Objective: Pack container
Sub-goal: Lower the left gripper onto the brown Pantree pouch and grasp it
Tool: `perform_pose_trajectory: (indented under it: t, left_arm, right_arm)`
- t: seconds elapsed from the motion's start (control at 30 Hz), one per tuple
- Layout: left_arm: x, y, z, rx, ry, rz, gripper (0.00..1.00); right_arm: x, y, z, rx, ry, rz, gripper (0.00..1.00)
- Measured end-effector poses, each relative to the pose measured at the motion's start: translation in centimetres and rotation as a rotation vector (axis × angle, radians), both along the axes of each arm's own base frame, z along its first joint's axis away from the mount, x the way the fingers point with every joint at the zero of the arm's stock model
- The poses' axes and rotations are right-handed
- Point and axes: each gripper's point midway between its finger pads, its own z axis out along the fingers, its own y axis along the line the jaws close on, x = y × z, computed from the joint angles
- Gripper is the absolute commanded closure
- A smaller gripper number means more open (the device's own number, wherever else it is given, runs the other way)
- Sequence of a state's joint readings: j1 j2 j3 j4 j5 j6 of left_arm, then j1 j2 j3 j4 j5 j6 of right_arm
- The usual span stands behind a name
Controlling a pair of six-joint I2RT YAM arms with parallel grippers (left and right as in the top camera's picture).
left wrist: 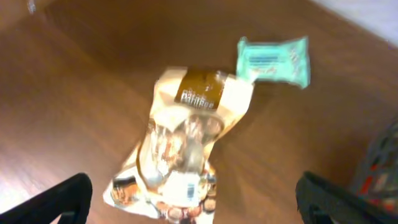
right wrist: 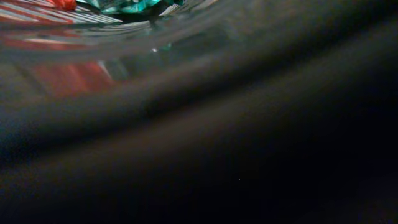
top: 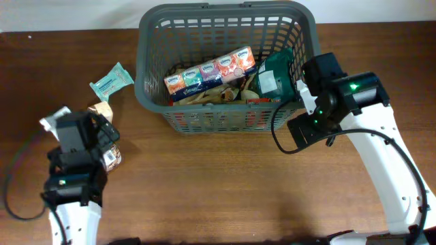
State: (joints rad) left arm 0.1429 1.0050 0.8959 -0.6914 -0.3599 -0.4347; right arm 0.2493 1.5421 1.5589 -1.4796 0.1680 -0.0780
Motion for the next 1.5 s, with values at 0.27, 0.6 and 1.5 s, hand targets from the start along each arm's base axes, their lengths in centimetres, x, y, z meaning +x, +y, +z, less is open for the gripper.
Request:
perform_pose_trajectory:
  t: [0.27,0.6,1.5]
  left_arm:
    - [-0.6,0.4,-6.7,-0.066,0.103,0.104,0.01]
    - [2.1,2.3,-12.2,-0.111,0.173,0.178,0.01]
    - [6.5,3.5,-17.6,-0.155,0.181,0.003,0.02]
  right_arm:
    - [0.0,0.0,0.0,0.0,0.0,0.0,0.01]
    - [0.0,0.0,0.0,0.0,0.0,0.001,0.01]
    - [0.0,0.0,0.0,0.0,0.0,0.0,0.01]
